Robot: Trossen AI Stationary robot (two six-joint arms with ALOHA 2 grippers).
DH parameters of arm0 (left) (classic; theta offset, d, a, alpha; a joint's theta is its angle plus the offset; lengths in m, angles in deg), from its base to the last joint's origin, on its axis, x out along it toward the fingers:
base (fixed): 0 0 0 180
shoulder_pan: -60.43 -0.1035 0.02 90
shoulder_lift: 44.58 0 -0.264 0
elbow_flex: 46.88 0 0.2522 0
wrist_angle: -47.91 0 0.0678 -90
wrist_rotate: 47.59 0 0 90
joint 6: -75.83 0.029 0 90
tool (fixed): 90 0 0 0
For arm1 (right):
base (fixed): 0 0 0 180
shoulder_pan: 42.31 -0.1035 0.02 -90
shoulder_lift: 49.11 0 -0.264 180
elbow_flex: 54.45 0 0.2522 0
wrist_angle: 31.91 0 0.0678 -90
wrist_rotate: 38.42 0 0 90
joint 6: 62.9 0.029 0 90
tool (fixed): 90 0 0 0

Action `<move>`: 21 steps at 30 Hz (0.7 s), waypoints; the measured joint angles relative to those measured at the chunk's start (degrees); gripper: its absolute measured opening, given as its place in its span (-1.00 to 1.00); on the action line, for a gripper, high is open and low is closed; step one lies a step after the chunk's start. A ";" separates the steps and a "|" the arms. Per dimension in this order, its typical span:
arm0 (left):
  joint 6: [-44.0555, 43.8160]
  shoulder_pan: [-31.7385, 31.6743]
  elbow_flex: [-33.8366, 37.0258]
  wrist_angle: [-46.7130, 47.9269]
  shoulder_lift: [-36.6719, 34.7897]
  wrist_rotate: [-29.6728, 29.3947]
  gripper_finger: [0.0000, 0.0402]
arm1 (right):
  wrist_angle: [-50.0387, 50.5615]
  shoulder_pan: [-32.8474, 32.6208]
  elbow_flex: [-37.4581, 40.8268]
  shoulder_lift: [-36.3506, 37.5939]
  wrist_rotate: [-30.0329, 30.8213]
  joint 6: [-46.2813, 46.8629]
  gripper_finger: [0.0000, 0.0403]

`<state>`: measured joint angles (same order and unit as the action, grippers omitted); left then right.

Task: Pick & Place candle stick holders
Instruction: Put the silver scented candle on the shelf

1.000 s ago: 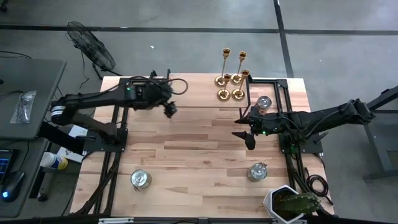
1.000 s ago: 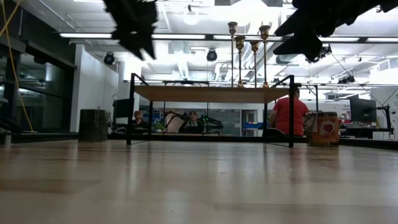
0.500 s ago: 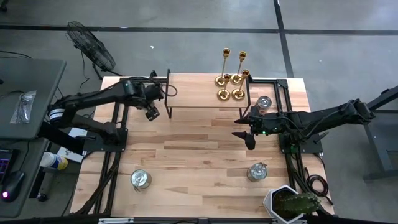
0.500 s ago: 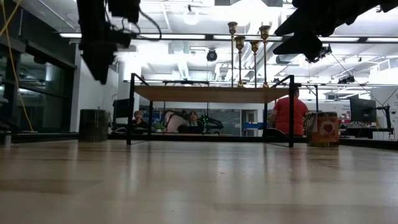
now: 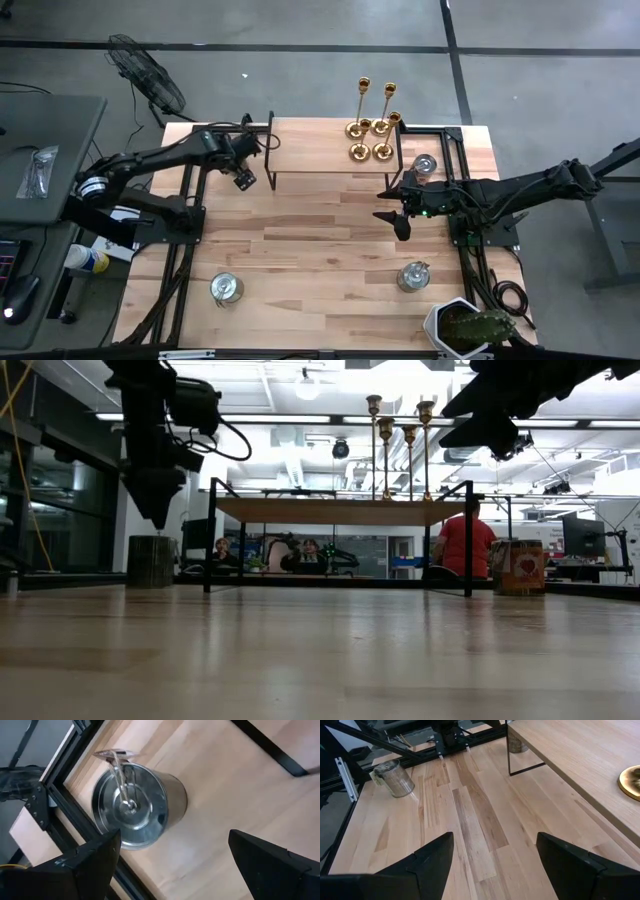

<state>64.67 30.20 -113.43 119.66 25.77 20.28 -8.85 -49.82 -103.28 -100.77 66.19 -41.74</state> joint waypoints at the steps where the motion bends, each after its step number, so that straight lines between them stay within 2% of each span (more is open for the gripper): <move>1: 0.35 -0.61 0.02 -0.38 0.01 0.73 0.81 | 0.00 0.01 0.00 0.00 0.00 0.00 0.38; 8: 0.42 -2.80 0.09 -1.31 3.74 5.13 0.81 | -0.02 0.00 0.00 0.00 0.00 -0.01 0.38; 21: 2.01 -2.81 0.07 -2.21 8.34 5.17 0.81 | -0.04 0.00 0.00 0.00 0.00 0.00 0.38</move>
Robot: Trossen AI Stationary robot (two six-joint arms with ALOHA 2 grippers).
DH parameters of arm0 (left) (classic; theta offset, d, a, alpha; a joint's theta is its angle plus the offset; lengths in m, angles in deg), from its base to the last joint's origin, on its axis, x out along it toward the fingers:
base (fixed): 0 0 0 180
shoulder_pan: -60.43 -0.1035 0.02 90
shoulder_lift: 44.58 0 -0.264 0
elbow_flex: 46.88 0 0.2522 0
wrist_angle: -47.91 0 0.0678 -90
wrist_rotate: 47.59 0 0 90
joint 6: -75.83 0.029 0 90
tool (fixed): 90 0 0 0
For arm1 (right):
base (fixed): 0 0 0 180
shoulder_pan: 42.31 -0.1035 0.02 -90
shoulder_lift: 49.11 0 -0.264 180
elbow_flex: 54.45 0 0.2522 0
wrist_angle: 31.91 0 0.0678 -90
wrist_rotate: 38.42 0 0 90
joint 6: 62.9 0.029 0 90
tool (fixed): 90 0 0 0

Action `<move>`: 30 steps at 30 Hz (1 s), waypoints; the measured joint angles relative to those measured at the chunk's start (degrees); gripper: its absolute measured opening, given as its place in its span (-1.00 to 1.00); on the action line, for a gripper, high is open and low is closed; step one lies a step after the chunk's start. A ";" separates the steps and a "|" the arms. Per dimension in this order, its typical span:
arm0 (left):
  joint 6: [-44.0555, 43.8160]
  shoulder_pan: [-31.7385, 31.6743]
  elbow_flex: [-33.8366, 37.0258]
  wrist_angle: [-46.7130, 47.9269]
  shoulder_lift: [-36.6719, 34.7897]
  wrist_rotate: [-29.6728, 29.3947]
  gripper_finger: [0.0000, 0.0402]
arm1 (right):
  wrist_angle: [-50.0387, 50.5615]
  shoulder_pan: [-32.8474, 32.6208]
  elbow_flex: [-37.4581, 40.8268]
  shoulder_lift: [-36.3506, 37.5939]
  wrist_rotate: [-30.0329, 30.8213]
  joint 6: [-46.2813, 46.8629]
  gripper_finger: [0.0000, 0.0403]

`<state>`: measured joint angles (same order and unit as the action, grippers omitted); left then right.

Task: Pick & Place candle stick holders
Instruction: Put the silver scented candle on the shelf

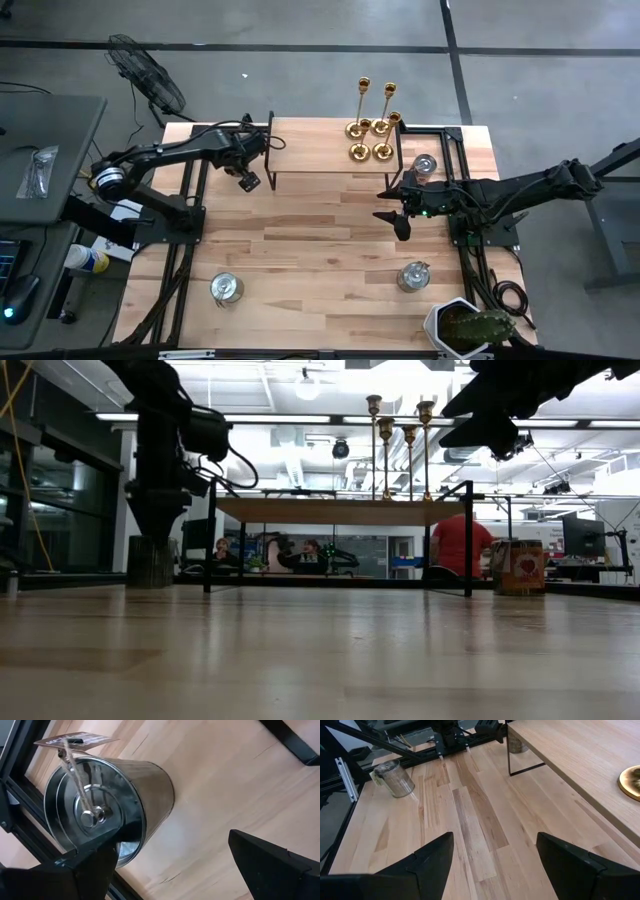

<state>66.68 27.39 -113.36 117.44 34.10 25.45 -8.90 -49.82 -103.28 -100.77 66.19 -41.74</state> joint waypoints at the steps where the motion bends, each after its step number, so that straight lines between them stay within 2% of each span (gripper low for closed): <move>1: 0.00 0.00 0.00 -0.06 0.13 -0.05 0.81 | 0.00 0.02 0.00 0.00 0.00 0.00 0.38; 11: 2.90 0.00 -0.02 -0.33 0.25 0.56 0.77 | 0.00 0.00 0.00 0.00 0.00 0.00 0.38; 22: 2.89 -0.02 -0.13 1.35 0.25 0.35 0.22 | 0.00 0.00 0.00 0.01 0.00 0.00 0.38; 30: 2.76 -0.02 -0.15 1.53 0.23 0.19 -0.06 | 0.00 0.01 0.00 0.00 0.00 0.00 0.38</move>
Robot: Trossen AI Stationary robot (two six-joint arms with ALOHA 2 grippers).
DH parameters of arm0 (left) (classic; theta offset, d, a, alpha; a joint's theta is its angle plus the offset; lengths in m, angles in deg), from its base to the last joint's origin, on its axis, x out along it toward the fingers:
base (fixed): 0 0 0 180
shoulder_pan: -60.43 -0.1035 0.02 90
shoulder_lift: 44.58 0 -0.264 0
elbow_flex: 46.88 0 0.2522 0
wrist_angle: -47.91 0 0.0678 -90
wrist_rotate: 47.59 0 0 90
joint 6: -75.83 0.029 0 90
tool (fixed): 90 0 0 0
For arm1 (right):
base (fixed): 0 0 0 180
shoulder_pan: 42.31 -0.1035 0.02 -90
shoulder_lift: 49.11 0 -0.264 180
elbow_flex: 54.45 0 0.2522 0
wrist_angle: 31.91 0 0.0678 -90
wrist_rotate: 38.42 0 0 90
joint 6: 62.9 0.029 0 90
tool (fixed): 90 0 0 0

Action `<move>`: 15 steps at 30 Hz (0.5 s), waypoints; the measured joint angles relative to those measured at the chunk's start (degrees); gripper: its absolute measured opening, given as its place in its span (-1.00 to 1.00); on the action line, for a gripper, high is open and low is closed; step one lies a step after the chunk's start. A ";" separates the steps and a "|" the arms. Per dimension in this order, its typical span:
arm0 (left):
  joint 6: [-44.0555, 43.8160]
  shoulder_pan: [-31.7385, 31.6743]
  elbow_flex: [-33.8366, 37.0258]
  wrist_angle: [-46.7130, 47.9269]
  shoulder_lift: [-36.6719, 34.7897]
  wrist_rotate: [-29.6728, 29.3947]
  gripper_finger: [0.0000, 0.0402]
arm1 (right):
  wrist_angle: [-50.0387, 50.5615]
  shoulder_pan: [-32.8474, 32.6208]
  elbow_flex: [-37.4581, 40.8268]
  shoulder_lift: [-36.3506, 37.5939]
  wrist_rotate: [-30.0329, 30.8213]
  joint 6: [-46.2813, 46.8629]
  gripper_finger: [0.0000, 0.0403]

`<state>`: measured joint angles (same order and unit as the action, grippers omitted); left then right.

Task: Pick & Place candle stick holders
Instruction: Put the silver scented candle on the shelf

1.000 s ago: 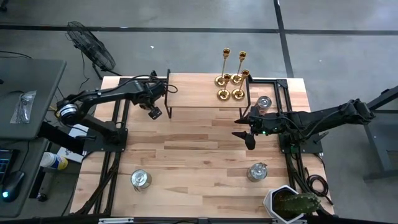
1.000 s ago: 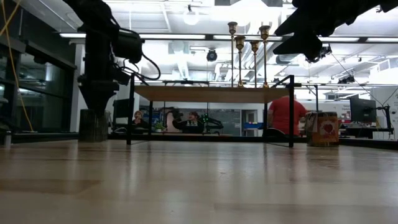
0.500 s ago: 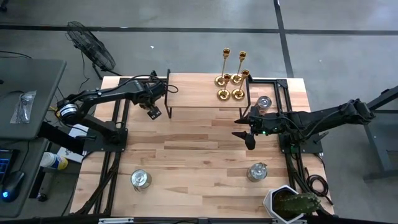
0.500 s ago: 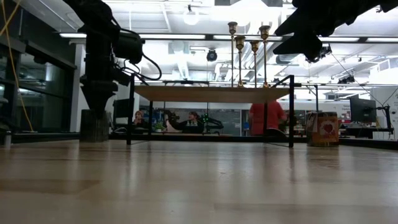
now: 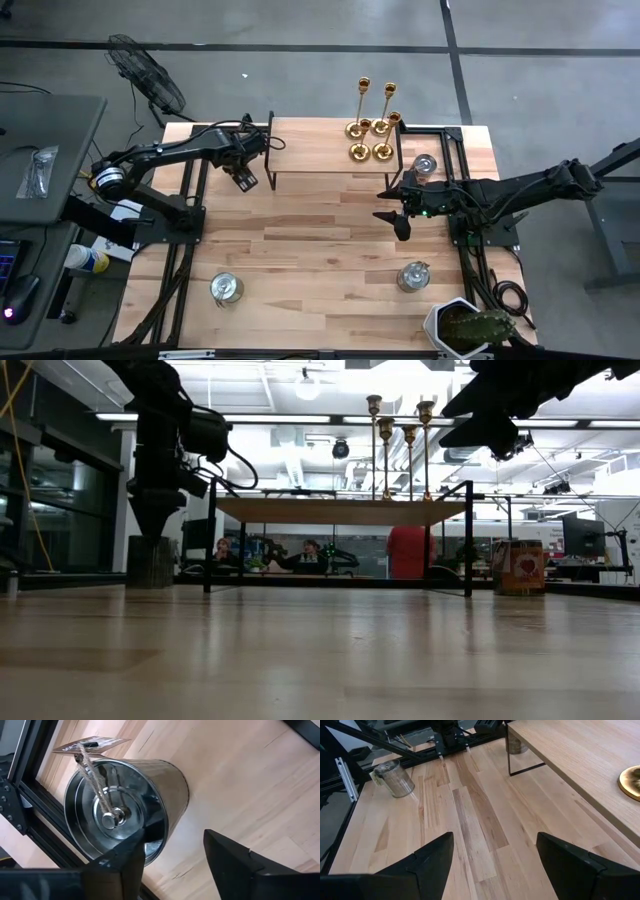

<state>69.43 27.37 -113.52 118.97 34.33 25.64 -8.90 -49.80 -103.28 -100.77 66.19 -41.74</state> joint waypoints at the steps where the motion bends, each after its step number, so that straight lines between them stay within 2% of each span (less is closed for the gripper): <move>1: 0.00 0.00 0.00 -0.01 0.00 0.01 -0.09 | 0.00 -0.01 0.00 0.01 0.00 -0.01 0.38; 9: 0.11 0.00 0.21 -0.42 -0.03 0.20 -0.21 | 0.00 0.01 0.00 0.02 0.00 0.01 0.38; 15: 0.11 0.06 4.23 -3.18 -0.26 -0.07 -0.21 | 0.00 -0.01 0.00 0.00 0.00 0.00 0.38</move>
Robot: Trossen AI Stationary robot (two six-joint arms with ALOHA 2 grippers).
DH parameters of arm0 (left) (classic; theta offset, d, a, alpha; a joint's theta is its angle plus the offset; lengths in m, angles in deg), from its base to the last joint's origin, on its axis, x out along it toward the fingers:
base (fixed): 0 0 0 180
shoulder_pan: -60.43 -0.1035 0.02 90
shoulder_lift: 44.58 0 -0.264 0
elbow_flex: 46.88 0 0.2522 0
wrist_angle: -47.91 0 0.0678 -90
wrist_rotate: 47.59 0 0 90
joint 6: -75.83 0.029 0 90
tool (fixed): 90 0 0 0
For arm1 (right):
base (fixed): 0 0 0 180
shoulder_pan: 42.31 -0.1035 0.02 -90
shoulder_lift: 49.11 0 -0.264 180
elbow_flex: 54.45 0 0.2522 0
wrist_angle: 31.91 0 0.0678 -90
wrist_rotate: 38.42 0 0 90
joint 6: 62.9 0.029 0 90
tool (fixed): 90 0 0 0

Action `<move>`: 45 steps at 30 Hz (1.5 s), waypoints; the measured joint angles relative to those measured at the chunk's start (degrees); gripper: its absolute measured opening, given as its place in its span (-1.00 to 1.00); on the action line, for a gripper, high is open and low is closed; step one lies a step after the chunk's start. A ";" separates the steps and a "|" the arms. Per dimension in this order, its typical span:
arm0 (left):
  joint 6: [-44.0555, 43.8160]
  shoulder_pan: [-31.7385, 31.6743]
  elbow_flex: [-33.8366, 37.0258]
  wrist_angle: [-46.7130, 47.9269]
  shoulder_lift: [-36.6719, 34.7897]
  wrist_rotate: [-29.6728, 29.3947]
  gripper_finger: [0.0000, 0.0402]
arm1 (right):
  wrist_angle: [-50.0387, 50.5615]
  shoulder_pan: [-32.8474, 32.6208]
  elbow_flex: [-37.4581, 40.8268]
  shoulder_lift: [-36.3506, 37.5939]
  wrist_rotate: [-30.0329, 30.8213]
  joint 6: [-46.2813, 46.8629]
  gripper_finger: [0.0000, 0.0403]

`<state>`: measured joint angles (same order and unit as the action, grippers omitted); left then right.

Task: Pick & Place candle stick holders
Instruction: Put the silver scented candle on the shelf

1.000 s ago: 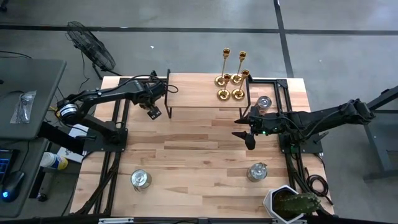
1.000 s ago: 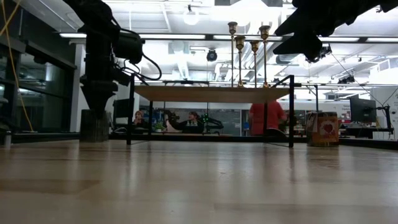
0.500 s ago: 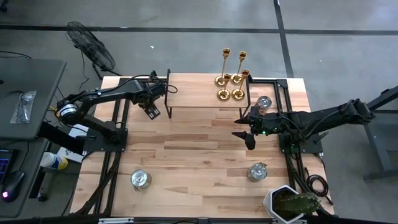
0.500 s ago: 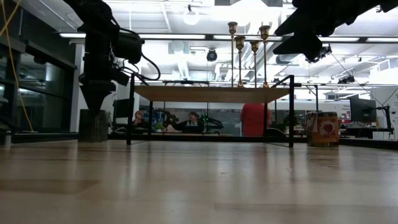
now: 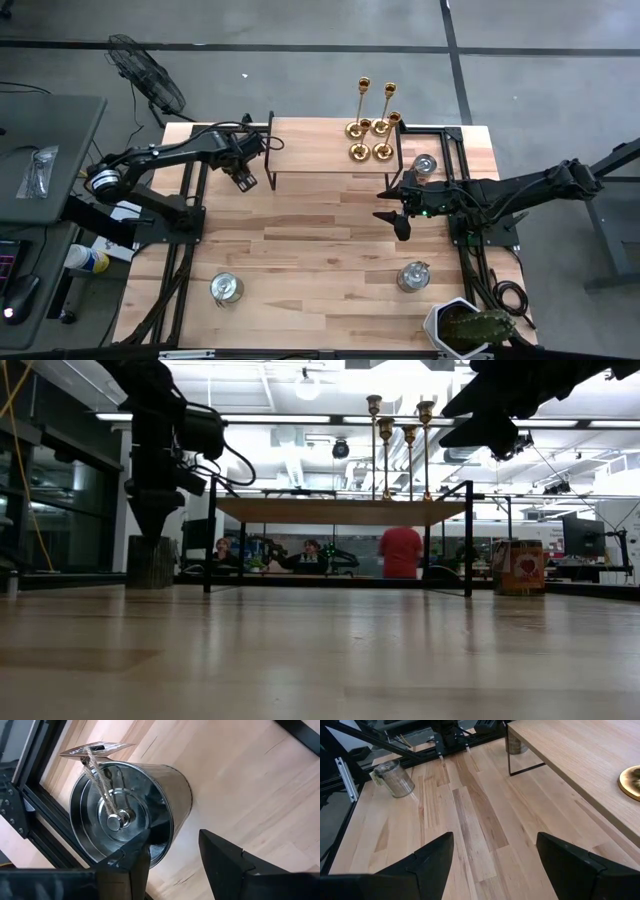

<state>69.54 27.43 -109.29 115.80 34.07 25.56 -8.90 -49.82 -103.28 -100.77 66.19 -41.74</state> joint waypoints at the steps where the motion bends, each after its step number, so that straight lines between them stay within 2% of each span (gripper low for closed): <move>1: 0.00 0.05 0.39 -0.17 -0.02 -0.23 -0.21 | 0.00 0.02 0.00 0.02 0.00 0.00 0.38; 13: -0.39 -0.04 0.71 -0.52 -0.59 0.01 -0.25 | 0.00 0.02 0.00 0.00 0.00 0.01 0.38; 30: 2.00 -0.02 0.60 0.68 -0.59 0.60 -0.96 | 0.00 0.00 0.00 0.00 0.00 0.01 0.38; 40: 3.23 -0.02 0.56 1.59 -1.35 1.63 -0.99 | 0.00 0.00 0.00 0.00 0.00 0.01 0.38; 45: 4.29 -0.56 -1.93 6.41 -2.81 3.25 -1.00 | 0.00 0.01 0.00 0.01 0.00 -0.01 0.38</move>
<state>73.84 26.87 -111.22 122.21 31.26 28.81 -8.90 -49.81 -103.28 -100.77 66.19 -41.76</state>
